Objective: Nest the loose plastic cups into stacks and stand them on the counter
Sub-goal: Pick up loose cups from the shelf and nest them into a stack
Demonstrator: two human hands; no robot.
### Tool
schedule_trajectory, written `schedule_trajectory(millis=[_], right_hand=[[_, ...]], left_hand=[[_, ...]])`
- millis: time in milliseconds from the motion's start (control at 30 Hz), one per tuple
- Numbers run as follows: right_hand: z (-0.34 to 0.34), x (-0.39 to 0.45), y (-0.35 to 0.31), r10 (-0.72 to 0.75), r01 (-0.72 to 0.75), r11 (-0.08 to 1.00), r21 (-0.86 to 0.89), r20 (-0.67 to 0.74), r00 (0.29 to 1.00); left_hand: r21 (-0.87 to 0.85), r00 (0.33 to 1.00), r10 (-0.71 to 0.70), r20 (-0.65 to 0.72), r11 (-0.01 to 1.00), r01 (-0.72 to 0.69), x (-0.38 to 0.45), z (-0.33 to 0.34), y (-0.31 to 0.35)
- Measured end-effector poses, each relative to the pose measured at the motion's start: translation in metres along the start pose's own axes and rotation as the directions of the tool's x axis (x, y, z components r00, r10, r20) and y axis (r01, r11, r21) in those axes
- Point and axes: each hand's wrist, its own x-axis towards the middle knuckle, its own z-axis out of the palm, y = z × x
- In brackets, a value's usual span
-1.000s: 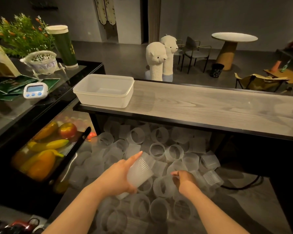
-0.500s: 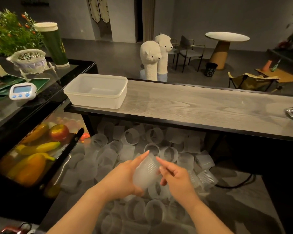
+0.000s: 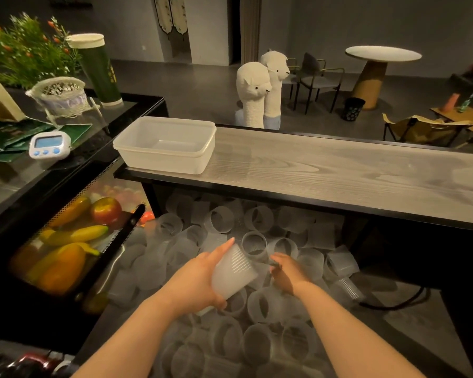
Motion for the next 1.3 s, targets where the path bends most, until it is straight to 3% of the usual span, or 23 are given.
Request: schedule_trajectory(millis=[67,200,300,367,433,500,567,667,767,967,1133,1200,1300], right_hand=[[0.001,0.000,0.003,0.011,-0.011,1.000,-0.011,0.018,1.000],[-0.012,-0.012,-0.001,0.079,-0.055,0.987,0.154,-0.150,0.985],[-0.025,-0.038,-0.009,0.029,0.086,0.937,0.337,-0.322,0.946],[-0.031,-0.052,-0.015,0.057,0.141,0.837,0.528,-0.342,0.938],[-0.034,-0.059,-0.023,0.074,0.149,0.625,0.766,-0.248,0.966],[-0.039,-0.064,-0.030,0.048,0.102,0.441,0.892,-0.137,0.989],[-0.043,-0.066,-0.034,0.028,0.016,0.401,0.916,-0.030,0.999],[-0.043,-0.060,-0.038,-0.070,-0.083,0.534,0.841,0.142,0.987],[-0.042,-0.053,-0.042,-0.086,-0.107,0.665,0.739,0.218,0.972],[-0.044,-0.047,-0.051,-0.121,-0.163,0.735,0.658,0.364,0.923],[-0.040,-0.039,-0.055,-0.229,-0.128,0.708,0.694,0.398,0.888],[-0.028,-0.035,-0.060,-0.232,-0.098,0.797,0.596,0.452,0.861],[-0.007,-0.028,-0.063,-0.140,-0.062,0.908,0.414,0.439,0.888]], left_hand=[[0.000,1.000,-0.009,0.001,1.000,0.009,-0.001,0.000,-0.002],[0.012,1.000,-0.022,-0.001,1.000,0.022,0.000,0.002,-0.007],[0.003,1.000,-0.026,0.012,1.000,0.026,0.001,0.003,-0.007],[-0.011,0.999,-0.023,0.024,1.000,0.023,0.003,0.003,-0.004],[-0.028,0.999,-0.011,0.035,1.000,0.012,0.005,0.003,-0.002],[-0.054,0.999,0.008,0.039,0.999,-0.006,0.006,0.003,0.001],[-0.081,0.999,0.028,0.043,0.996,-0.024,0.007,0.001,0.003],[-0.126,0.997,0.062,0.056,0.991,-0.055,0.007,-0.003,0.007],[-0.106,0.994,0.079,0.073,0.992,-0.071,0.006,-0.007,0.006],[-0.117,0.995,0.061,0.083,0.992,-0.051,0.006,-0.009,-0.004],[-0.152,0.995,0.058,0.075,0.987,-0.046,0.007,-0.011,-0.012],[-0.175,0.995,0.067,0.072,0.983,-0.054,0.007,-0.012,-0.012],[-0.159,0.996,0.067,0.065,0.986,-0.056,0.010,-0.013,-0.018]])
